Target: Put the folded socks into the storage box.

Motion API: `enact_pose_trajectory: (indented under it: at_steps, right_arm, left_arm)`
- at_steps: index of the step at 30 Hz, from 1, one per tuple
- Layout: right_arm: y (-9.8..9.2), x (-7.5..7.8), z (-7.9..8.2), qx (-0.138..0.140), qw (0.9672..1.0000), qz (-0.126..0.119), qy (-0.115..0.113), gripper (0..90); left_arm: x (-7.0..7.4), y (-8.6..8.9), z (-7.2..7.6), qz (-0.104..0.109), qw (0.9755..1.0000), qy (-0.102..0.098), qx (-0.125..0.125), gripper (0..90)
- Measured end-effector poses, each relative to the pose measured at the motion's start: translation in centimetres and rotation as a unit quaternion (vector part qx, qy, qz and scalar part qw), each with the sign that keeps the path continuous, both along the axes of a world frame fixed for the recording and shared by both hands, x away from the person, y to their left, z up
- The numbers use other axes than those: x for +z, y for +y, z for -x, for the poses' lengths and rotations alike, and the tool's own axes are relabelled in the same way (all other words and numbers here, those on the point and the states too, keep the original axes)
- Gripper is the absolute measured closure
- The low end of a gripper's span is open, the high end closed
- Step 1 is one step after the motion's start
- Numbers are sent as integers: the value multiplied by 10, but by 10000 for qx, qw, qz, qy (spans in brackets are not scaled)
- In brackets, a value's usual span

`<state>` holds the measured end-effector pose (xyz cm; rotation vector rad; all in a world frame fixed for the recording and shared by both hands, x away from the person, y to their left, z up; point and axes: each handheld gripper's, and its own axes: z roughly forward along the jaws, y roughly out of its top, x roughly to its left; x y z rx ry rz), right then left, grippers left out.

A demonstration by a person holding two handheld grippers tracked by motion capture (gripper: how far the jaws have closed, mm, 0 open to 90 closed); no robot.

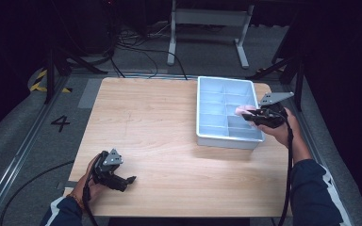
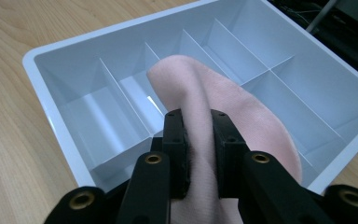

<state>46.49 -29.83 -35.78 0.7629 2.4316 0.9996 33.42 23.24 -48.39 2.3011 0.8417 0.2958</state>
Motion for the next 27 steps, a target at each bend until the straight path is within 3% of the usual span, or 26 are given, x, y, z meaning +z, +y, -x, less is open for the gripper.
enact_pose_trajectory:
  at_steps: [14,27]
  right_arm:
    - [9,-18,-11,64,9988,345,356,783]
    - [10,-35,-26,47,9953,674,688,782]
  left_arm:
    - [0,0,0,-1,10000,-2,-1,0]
    - [0,0,0,0,10000,-1,-1,0]
